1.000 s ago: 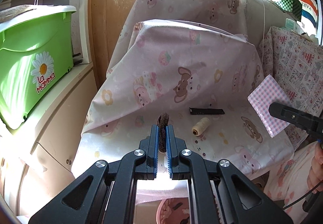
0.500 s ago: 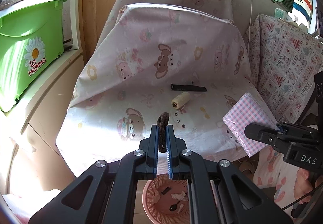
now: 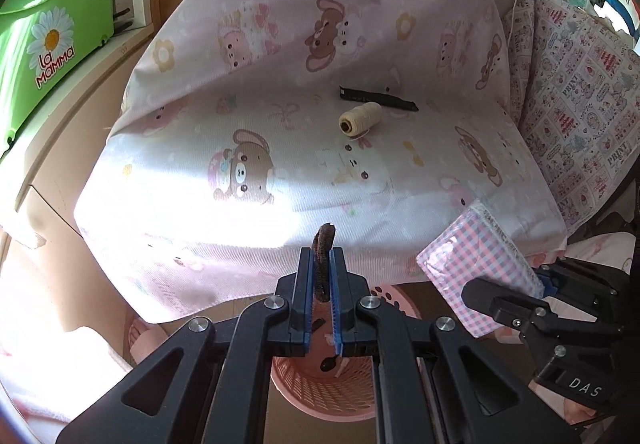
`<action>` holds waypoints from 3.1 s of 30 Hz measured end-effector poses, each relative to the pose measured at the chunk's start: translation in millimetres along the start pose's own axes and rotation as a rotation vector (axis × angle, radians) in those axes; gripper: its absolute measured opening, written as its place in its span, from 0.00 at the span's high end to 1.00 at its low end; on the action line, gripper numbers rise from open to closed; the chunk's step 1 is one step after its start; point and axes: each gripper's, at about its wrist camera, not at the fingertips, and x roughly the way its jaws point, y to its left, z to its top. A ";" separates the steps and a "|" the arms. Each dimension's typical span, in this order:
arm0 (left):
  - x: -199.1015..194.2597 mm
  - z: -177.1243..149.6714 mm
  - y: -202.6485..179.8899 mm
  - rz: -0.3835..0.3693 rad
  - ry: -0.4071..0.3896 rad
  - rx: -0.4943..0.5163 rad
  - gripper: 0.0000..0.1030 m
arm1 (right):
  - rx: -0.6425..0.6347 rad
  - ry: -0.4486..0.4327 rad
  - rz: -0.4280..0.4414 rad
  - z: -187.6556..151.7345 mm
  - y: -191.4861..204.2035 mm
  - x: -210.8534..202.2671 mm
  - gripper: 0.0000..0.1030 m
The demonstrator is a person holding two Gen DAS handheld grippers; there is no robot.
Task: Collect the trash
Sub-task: 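Carry the hair tie and tissue pack down over the pink basket, then open both tools to drop hair tie and tissue pack into the basket, then raise both open tools from the basket back toward the sheet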
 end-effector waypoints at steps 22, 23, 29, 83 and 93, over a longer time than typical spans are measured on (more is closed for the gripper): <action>120.2 -60.6 20.0 -0.049 0.514 -0.217 0.92 | 0.073 0.398 -0.099 -54.1 -14.4 120.2 0.73; 125.3 -63.0 19.1 -0.050 0.527 -0.219 0.92 | 0.069 0.418 -0.114 -56.8 -15.4 128.0 0.73; 156.6 -81.5 17.9 0.004 0.597 -0.207 0.92 | 0.112 0.530 -0.126 -79.3 -29.9 164.8 0.73; 64.7 -24.8 -0.6 0.197 0.201 -0.009 0.63 | 0.099 0.348 -0.246 -55.7 -35.5 108.2 0.54; 18.1 -0.4 -7.5 0.205 -0.001 0.013 0.33 | 0.073 0.200 -0.232 -31.4 -18.9 67.9 0.47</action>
